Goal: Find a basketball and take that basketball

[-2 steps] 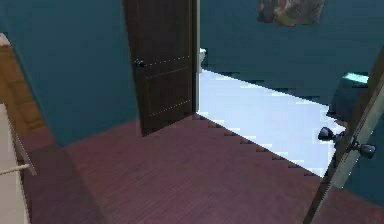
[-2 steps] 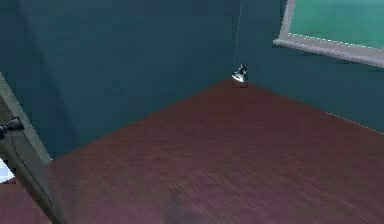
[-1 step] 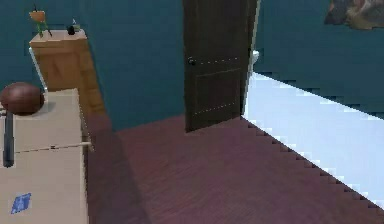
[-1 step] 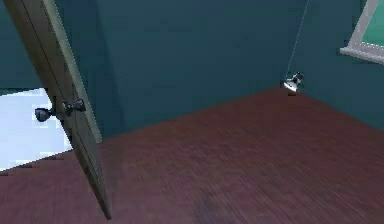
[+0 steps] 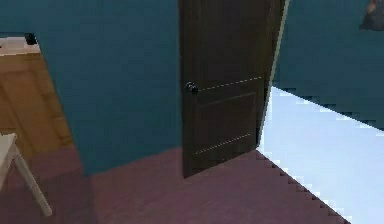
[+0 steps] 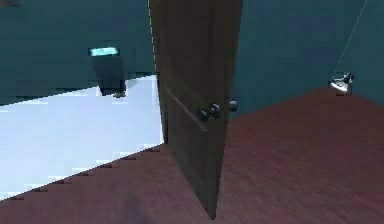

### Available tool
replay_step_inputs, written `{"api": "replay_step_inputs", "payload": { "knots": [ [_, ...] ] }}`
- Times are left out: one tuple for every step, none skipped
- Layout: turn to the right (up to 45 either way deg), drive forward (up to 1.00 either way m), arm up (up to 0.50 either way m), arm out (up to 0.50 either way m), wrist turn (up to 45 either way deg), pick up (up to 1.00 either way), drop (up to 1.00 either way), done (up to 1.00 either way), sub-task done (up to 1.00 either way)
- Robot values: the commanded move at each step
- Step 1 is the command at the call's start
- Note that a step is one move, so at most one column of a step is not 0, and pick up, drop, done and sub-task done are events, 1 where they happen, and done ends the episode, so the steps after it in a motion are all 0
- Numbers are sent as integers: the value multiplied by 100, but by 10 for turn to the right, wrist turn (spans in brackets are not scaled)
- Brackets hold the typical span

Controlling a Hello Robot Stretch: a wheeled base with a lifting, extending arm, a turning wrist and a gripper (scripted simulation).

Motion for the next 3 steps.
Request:
{"api": "replay_step_inputs", "payload": {
  "knots": [
    [-450, 0, 0, 0, 0, 0, 0, 0, 0],
    [-450, 0, 0, 0, 0, 0, 0, 0, 0],
    [-450, 0, 0, 0, 0, 0, 0, 0, 0]
  ]
}}
